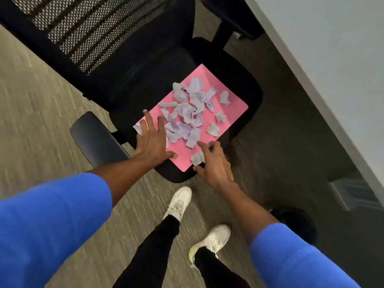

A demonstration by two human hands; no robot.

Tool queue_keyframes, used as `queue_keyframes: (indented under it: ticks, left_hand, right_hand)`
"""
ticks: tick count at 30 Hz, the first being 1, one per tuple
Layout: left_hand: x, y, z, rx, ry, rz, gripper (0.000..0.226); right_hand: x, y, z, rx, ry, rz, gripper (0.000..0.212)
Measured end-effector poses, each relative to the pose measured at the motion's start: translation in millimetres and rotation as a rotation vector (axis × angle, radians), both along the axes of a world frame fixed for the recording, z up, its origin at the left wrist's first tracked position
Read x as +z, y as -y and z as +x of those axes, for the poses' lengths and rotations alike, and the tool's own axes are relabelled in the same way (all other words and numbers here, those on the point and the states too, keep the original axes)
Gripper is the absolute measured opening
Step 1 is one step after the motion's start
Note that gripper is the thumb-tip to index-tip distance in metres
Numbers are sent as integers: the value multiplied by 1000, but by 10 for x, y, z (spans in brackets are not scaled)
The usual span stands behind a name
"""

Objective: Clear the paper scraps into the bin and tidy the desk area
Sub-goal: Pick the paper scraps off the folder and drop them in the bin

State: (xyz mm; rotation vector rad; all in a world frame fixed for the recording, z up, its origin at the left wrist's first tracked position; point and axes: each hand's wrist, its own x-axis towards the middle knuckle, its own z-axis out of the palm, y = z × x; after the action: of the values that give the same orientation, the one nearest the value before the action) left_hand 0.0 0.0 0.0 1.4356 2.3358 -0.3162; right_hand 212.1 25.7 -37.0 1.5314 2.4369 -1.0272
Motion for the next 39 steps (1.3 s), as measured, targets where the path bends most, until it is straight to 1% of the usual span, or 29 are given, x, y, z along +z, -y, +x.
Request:
queue_keyframes:
  ticks: [1, 4, 6, 8, 10, 11, 14, 17, 19, 21, 24, 26, 28, 31, 33, 36, 39]
  left_hand:
    - [-69, -31, -19, 21, 12, -22, 145]
    - [-109, -108, -29, 72, 32, -13, 143]
    - [-162, -136, -28, 67, 55, 20, 137]
    - [-193, -151, -48, 73, 82, 41, 132]
    - [-228, -167, -88, 96, 114, 69, 126]
    - [-247, -175, -111, 97, 118, 79, 123]
    - [-266, -191, -142, 50, 92, 86, 122]
    - [-240, -211, -133, -19, 40, 122, 126]
    - [-224, -232, -135, -66, -15, 141, 131]
    - [-216, -247, -155, -97, -49, 160, 136]
    - [-263, -275, -221, -153, -32, 188, 141]
    - [-319, -308, -271, -193, 0, 195, 139]
    - [-378, -341, -313, -216, 58, 194, 131]
    - [-447, -388, -336, -242, 135, 199, 111]
    - [-473, -406, -335, -261, 177, 201, 93]
    - [-487, -412, -341, -270, 190, 227, 65]
    - [-495, -423, -361, -231, 199, 271, 51]
  right_hand:
    - [-66, 5, -31, -21, -17, -25, 78]
    - [-171, 11, -113, -226, -136, -188, 39]
    - [-209, -22, -176, -302, -205, -178, 27]
    - [-272, -93, -186, -254, -182, -99, 16]
    - [-332, -130, -170, -120, -112, -6, 19]
    - [-350, -150, -161, -119, -127, 7, 18]
    - [-335, -174, -144, -229, -173, -2, 13]
    - [-279, -220, -161, -330, -218, 54, 18]
    - [-253, -290, -205, -359, -236, 103, 31]
    - [-246, -338, -264, -351, -209, 126, 54]
    - [-283, -384, -353, -328, -119, 146, 88]
    - [-292, -411, -419, -329, -93, 124, 100]
    - [-301, -434, -507, -324, -82, 101, 105]
    - [-286, -501, -664, -284, -42, 90, 105]
    - [-266, -558, -765, -242, -33, 99, 100]
    - [-246, -629, -878, -180, -15, 132, 81]
    - [-223, -681, -933, -141, -2, 165, 59]
